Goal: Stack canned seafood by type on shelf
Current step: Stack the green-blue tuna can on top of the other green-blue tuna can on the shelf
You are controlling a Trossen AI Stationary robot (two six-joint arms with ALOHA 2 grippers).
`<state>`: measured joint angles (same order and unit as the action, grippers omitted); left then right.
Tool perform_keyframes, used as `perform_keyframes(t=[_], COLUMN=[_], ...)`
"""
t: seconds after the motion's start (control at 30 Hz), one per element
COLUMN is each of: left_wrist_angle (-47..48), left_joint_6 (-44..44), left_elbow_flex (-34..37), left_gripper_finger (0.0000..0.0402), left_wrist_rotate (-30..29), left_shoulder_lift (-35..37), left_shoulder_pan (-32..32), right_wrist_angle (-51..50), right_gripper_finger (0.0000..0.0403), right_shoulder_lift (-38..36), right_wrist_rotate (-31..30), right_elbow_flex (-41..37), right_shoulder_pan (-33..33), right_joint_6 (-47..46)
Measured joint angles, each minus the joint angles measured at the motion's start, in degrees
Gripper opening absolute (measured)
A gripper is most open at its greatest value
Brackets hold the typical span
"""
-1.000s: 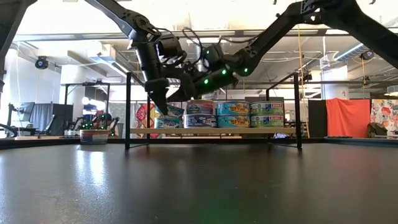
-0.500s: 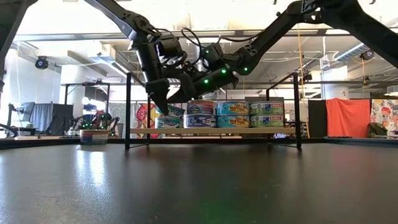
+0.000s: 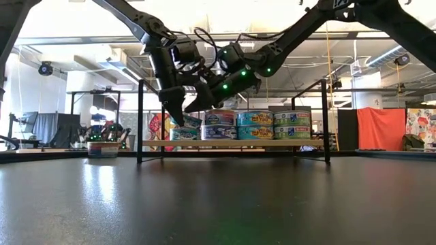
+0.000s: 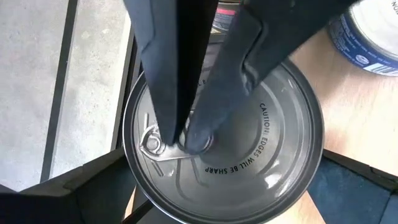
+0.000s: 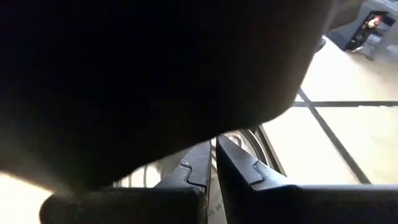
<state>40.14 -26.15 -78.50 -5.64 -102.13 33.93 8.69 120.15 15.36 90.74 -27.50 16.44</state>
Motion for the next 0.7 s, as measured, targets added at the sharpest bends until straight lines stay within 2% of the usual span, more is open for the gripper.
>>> perform_keyframes(t=[0.13, 0.4, 0.6, 0.7], left_wrist_angle=[0.28, -0.61, -0.01, 0.00], left_joint_6=[0.10, 0.55, 0.08, 0.18], left_elbow_flex=[0.00, -0.20, -0.20, -0.20], left_gripper_finger=[0.0398, 0.0398, 0.0398, 0.0398], left_wrist_rotate=[0.19, 0.58, 0.57, 0.61], left_shoulder_lift=[0.02, 0.02, 0.02, 0.02], left_shoulder_pan=[0.00, 0.26, 0.28, 0.31], right_wrist_angle=[-0.92, -3.56, -3.74, -3.92], right_gripper_finger=[0.0018, 0.0017, 0.0017, 0.0017], right_shoulder_lift=[-1.23, -2.70, -2.97, -3.12], right_wrist_rotate=[-5.09, -11.21, -16.32, -20.90], right_elbow_flex=[-0.06, -0.64, -2.68, -2.86], right_shoulder_pan=[1.84, 5.16, 7.94, 9.48], right_joint_6=[4.34, 11.57, 10.26, 10.63])
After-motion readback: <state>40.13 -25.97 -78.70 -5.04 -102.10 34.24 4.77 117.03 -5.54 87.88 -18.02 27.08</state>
